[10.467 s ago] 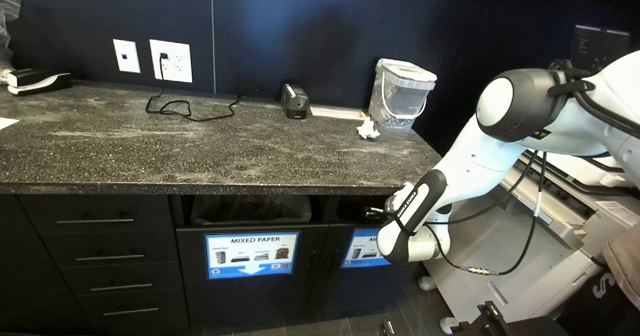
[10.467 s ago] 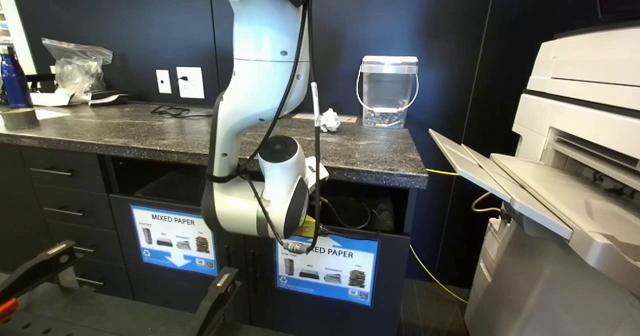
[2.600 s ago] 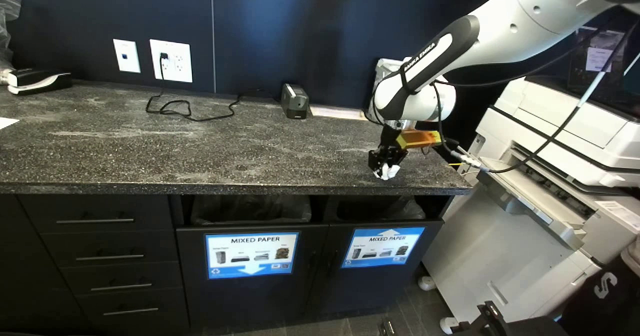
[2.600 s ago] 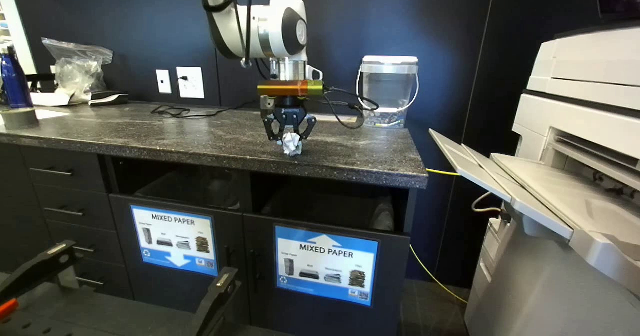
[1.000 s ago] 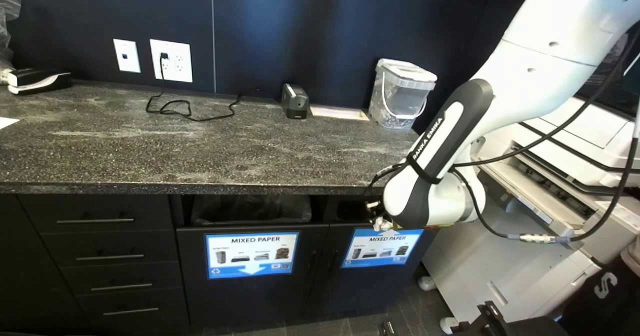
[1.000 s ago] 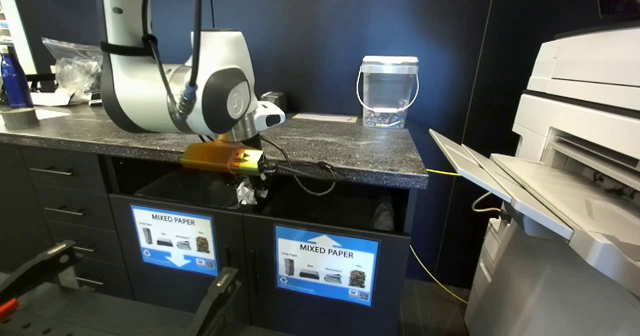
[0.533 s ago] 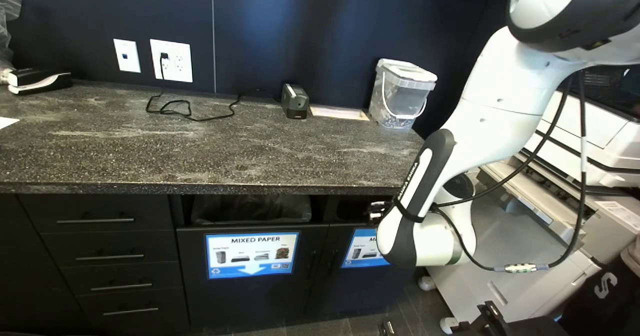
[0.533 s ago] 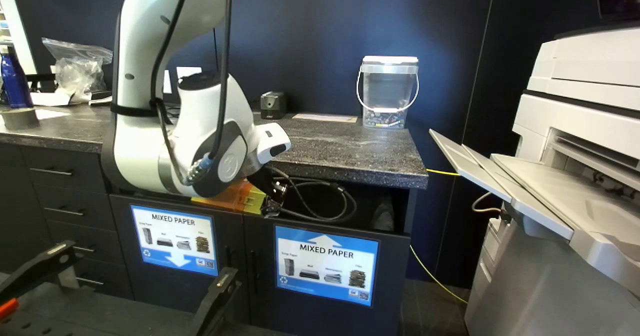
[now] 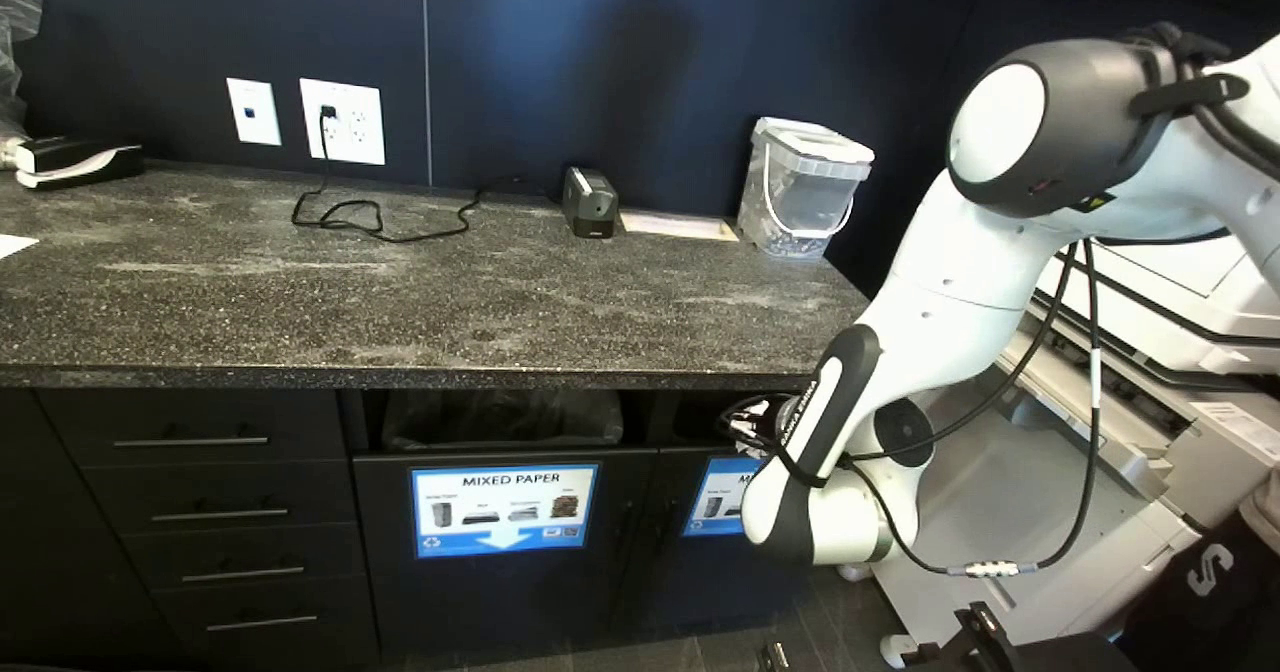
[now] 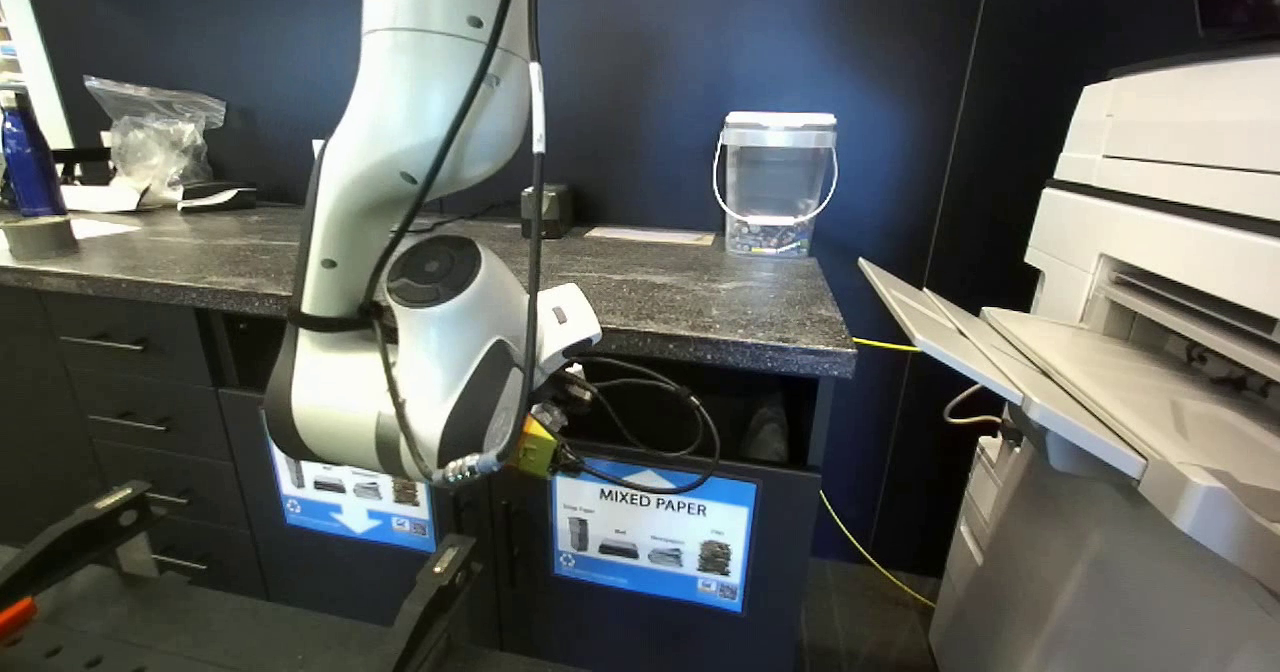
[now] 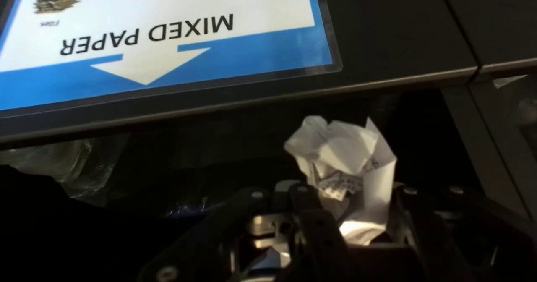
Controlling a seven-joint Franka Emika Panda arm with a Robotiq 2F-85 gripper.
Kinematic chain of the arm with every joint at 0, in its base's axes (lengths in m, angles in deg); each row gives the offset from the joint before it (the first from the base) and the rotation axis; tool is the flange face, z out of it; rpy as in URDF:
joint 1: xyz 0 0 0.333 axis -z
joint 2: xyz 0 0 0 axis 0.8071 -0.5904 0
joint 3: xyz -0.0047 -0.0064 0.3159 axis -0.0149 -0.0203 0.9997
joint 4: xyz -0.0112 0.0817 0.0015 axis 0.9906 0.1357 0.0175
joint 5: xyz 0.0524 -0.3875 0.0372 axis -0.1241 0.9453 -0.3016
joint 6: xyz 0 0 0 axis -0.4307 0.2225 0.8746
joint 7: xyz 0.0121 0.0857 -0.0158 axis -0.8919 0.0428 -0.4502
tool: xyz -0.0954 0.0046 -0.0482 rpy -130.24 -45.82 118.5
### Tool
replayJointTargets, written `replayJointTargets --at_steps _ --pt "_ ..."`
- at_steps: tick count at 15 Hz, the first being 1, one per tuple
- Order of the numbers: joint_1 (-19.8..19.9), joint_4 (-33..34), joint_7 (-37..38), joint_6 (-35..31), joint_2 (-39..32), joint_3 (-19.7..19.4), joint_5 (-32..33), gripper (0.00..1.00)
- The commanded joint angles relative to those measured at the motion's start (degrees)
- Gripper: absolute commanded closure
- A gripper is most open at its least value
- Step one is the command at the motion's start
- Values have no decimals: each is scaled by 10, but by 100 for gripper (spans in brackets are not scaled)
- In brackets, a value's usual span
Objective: Put the papers in the bin to the right
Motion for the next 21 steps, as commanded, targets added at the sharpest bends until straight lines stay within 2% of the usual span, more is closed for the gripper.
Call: replayJointTargets --at_steps 1,5,11,18,19,20,21 --pt "34 92 21 -47 -79 14 37 86" --pt "57 181 36 -58 -144 19 76 86" --pt "72 310 51 -21 -207 21 131 86" --pt "72 377 53 0 -241 17 135 85" --pt "72 381 55 9 -242 18 132 84" --pt "71 384 54 19 -243 18 130 56" --pt "71 386 55 28 -243 19 132 56"
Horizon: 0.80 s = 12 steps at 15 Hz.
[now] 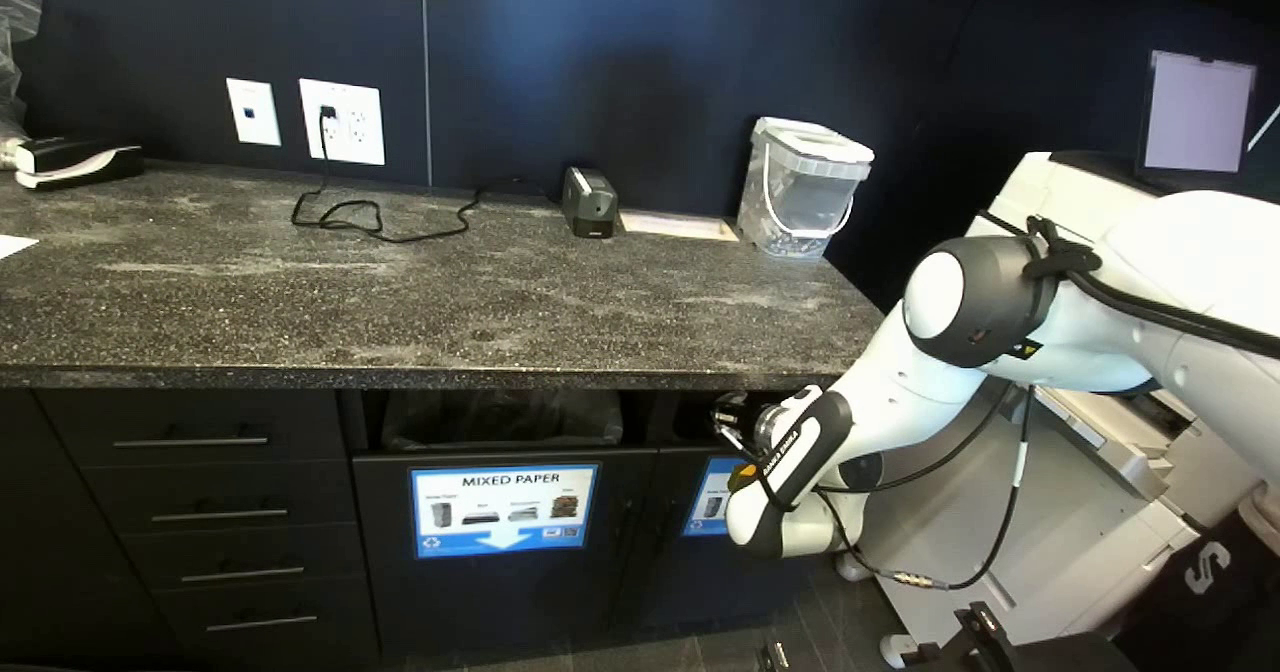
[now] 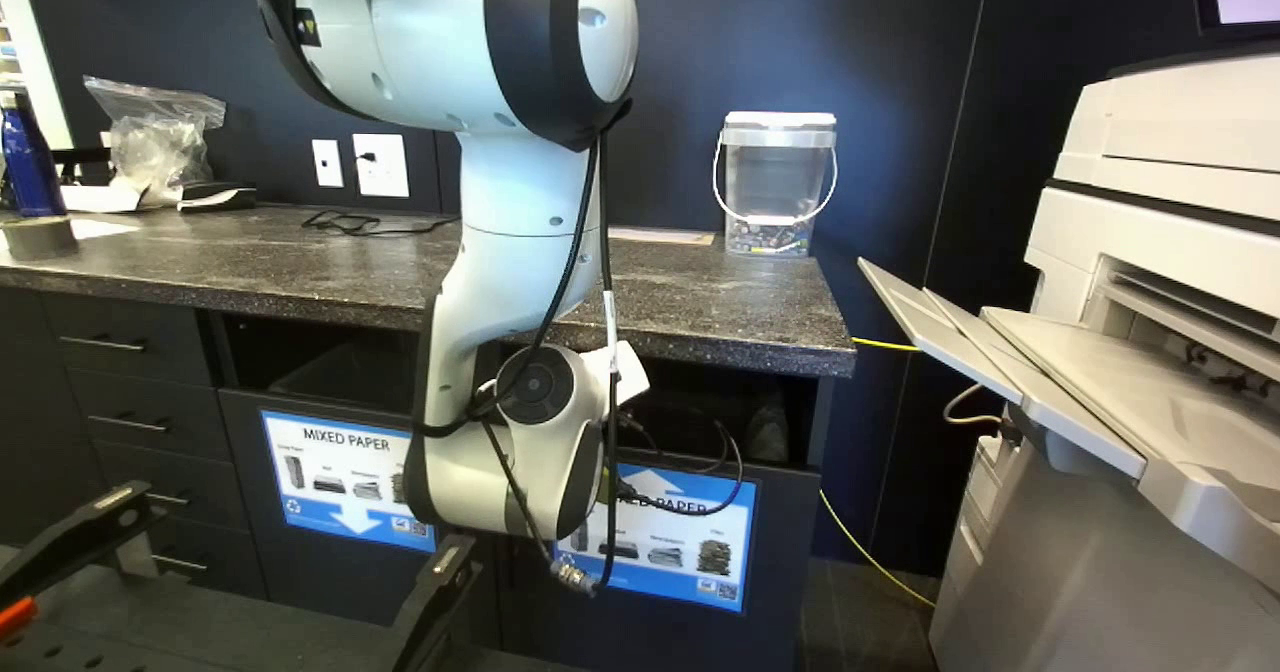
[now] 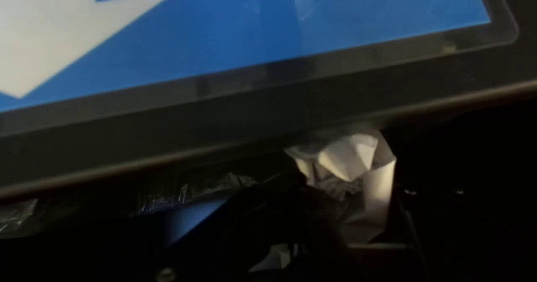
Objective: Put the papers in the bin to the right
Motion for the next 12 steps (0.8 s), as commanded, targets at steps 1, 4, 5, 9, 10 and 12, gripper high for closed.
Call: replayJointTargets --at_steps 1,4,5,9,10,12 --pt "3 38 6 19 -17 6 11 49" --pt "4 43 6 35 -15 10 12 26" --pt "3 40 4 35 -14 9 10 19" --pt "-7 16 -11 31 0 2 -11 0" --pt "-11 7 -17 27 6 0 -16 0" --pt "-19 -20 -31 17 24 -6 -29 0"
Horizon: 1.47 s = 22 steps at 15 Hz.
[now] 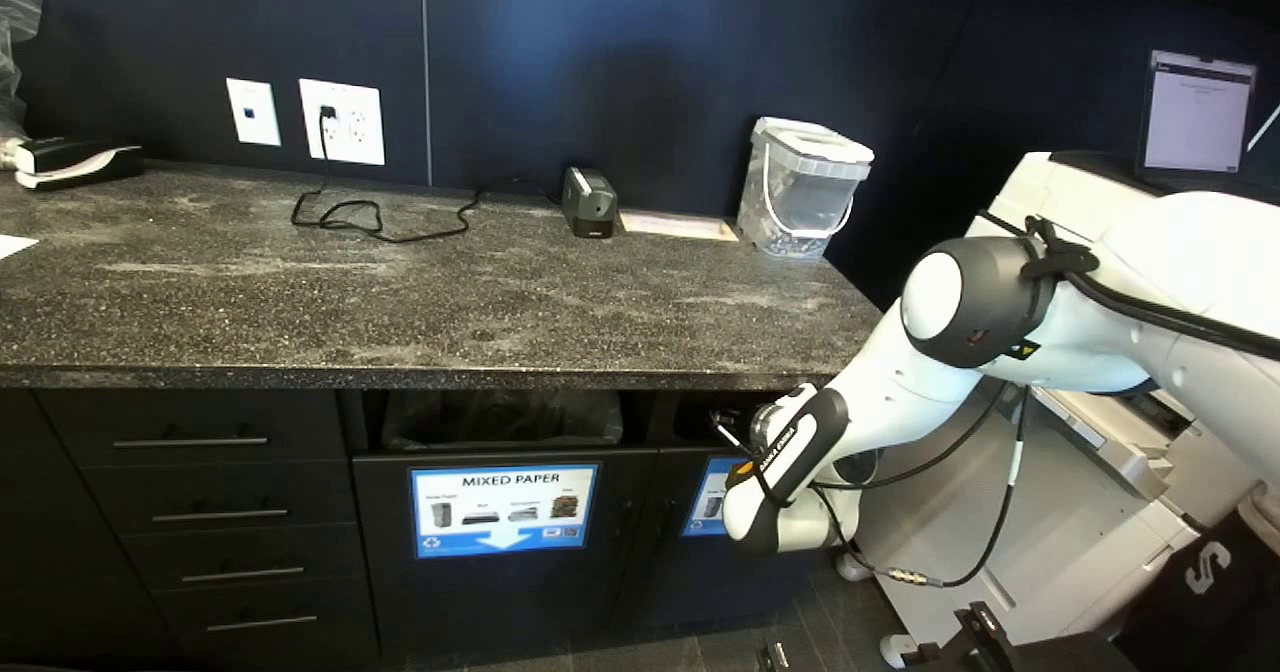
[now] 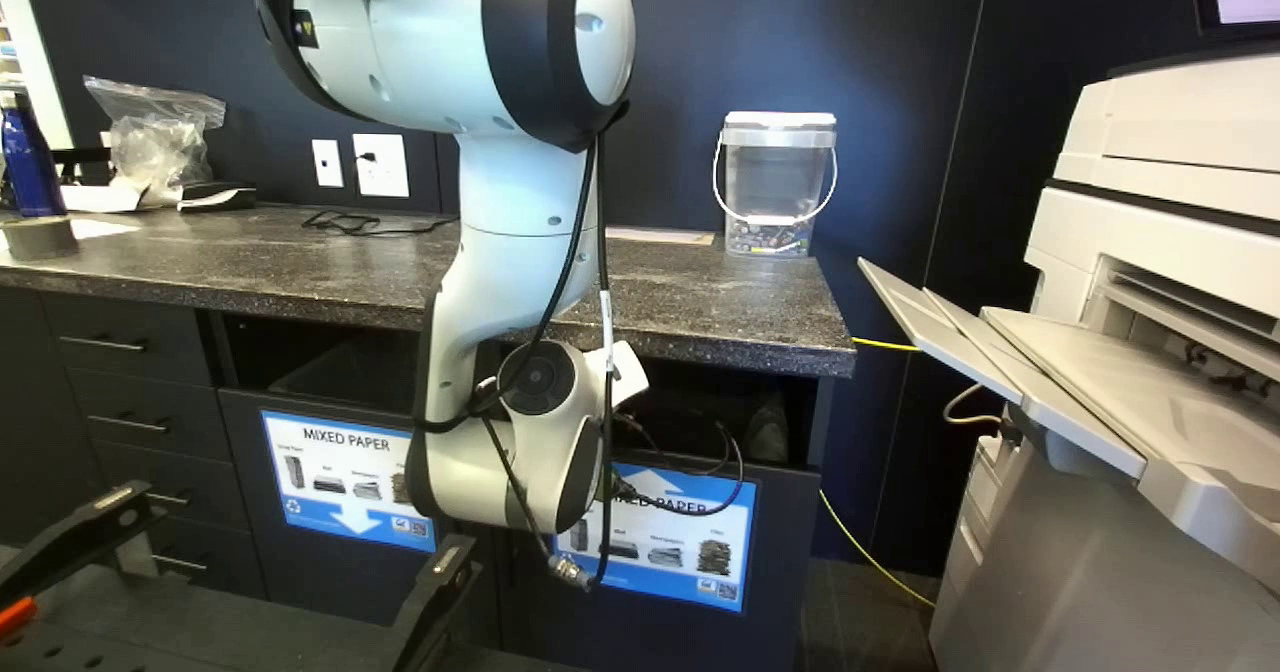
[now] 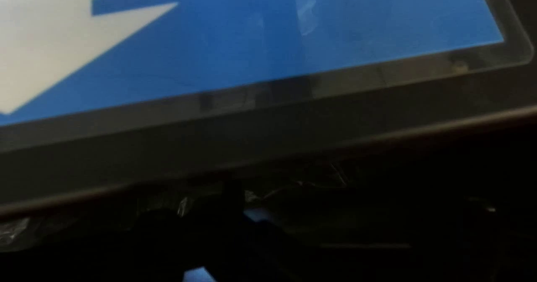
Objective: Put the papers in the bin to the right
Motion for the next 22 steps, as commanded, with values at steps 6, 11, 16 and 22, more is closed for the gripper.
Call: replayJointTargets --at_steps 6,11,16,22 --pt "-52 -168 -70 -4 117 -29 -82 0" --pt "-66 -312 -91 -7 213 -39 -85 0" --pt "-47 -457 -93 82 353 -35 -32 0" --pt "-52 -555 -108 314 534 -43 -44 0"
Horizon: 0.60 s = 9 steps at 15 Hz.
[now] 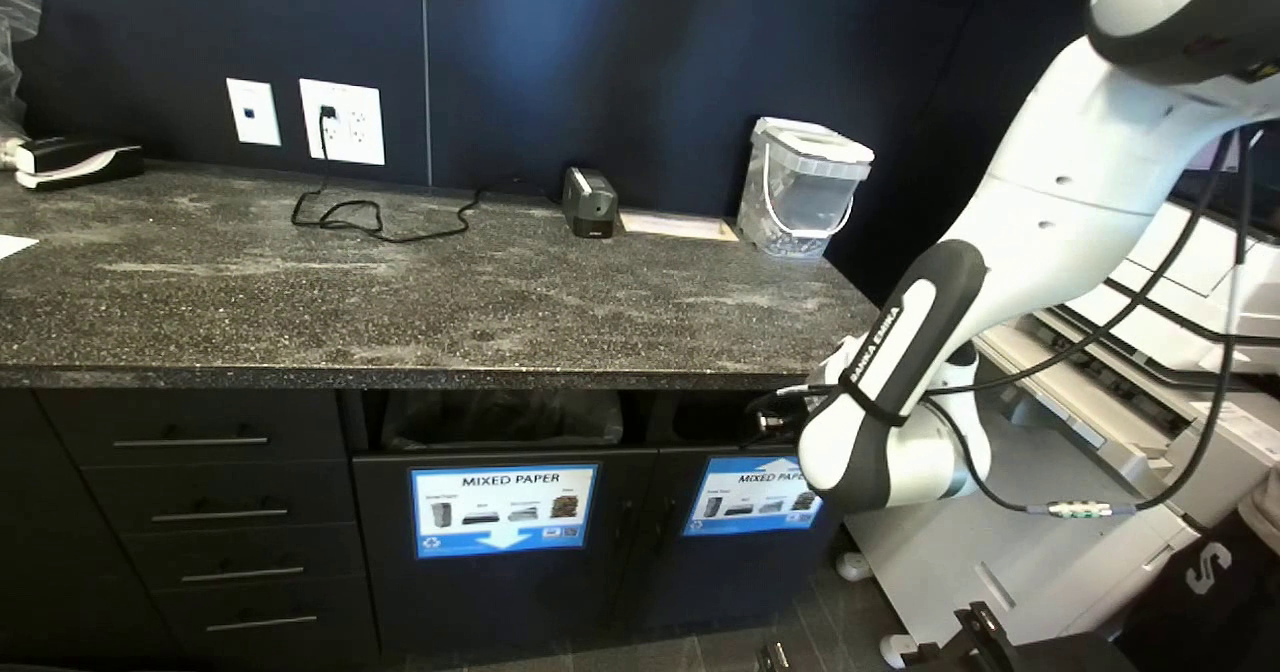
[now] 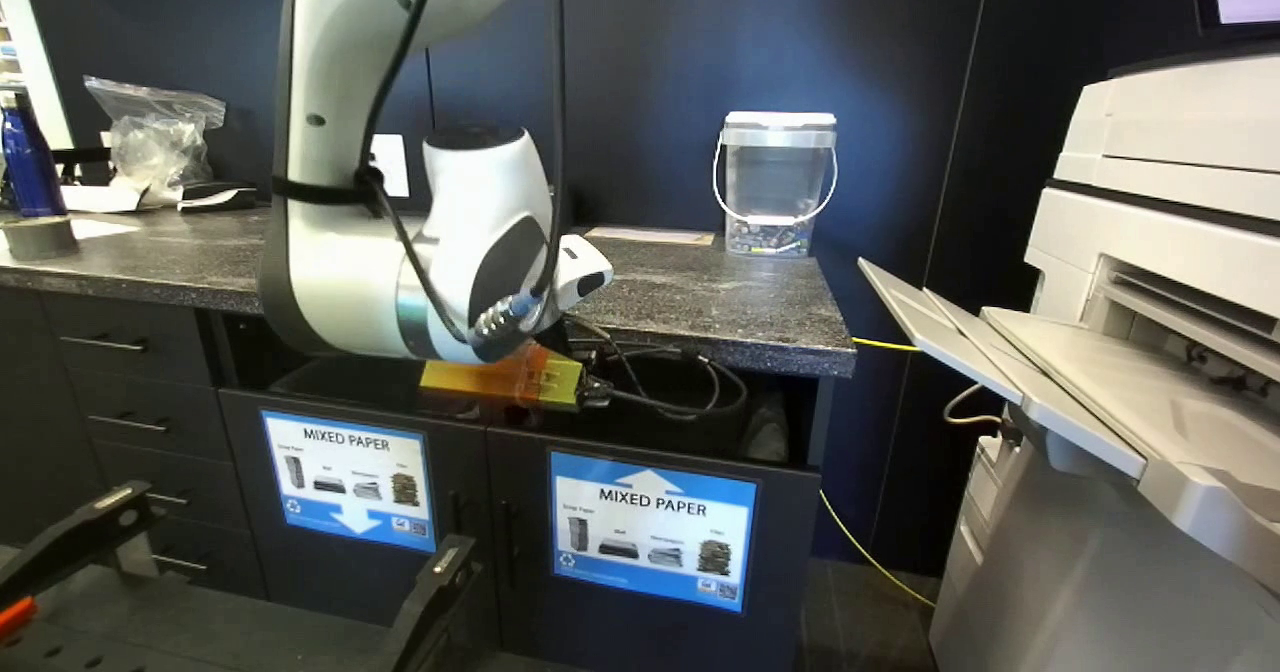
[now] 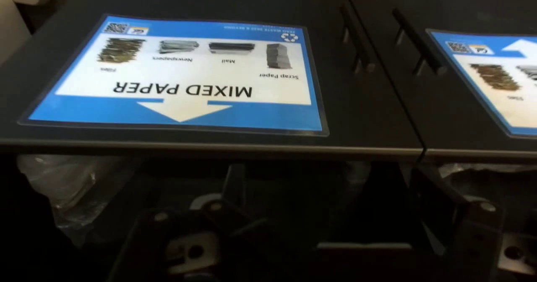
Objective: Put the papers in the bin to the right
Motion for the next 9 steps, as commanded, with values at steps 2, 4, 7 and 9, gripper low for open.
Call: replayJointTargets --at_steps 2,4,7,9 --pt "-22 -76 -30 196 176 -23 -30 0" --pt "-41 -82 -38 285 240 -46 -43 0" --pt "-99 -81 -13 418 338 -120 -18 0" --pt "-108 -75 28 509 405 -144 47 0"
